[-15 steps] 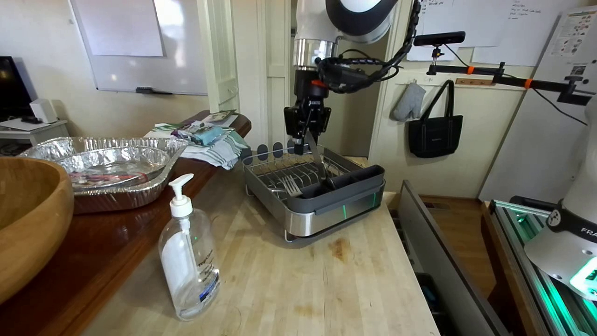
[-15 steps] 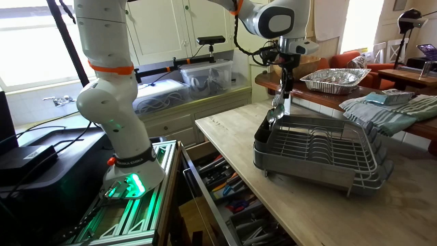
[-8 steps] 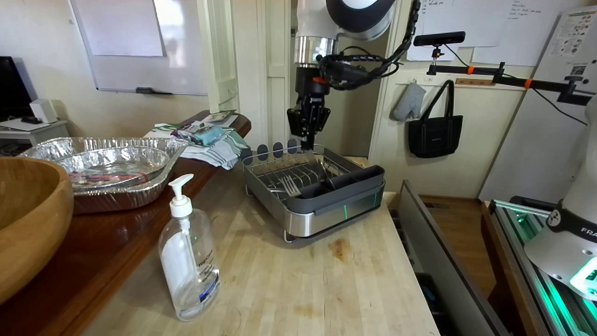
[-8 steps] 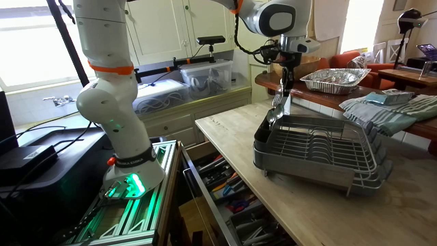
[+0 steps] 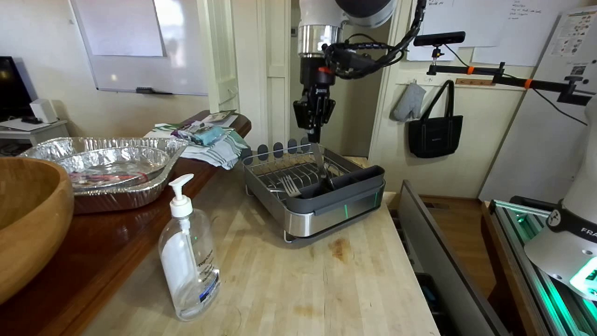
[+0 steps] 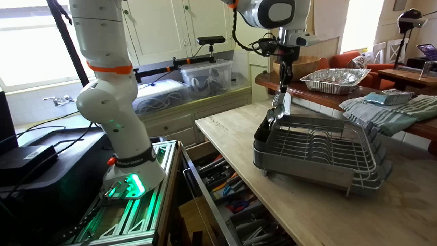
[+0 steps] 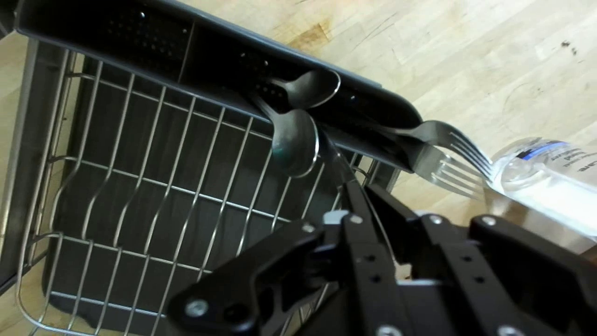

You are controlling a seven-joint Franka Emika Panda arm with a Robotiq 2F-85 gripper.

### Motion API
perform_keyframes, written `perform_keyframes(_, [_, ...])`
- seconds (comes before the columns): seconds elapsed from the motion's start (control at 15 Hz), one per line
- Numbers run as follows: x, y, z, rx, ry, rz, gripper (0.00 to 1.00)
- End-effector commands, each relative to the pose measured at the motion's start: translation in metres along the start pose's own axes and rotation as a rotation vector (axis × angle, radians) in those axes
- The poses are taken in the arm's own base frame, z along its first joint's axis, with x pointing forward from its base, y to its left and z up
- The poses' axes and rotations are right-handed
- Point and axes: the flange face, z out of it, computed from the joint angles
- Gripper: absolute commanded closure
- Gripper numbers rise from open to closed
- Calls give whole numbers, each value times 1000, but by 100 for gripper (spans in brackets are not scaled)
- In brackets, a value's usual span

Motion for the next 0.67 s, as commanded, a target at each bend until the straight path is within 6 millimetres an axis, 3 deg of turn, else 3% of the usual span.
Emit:
perform_keyframes(0.0, [-20, -4, -25, -35, 4, -23, 98])
perform_keyframes(0.6, [-34, -2, -67, -66, 82, -44, 98])
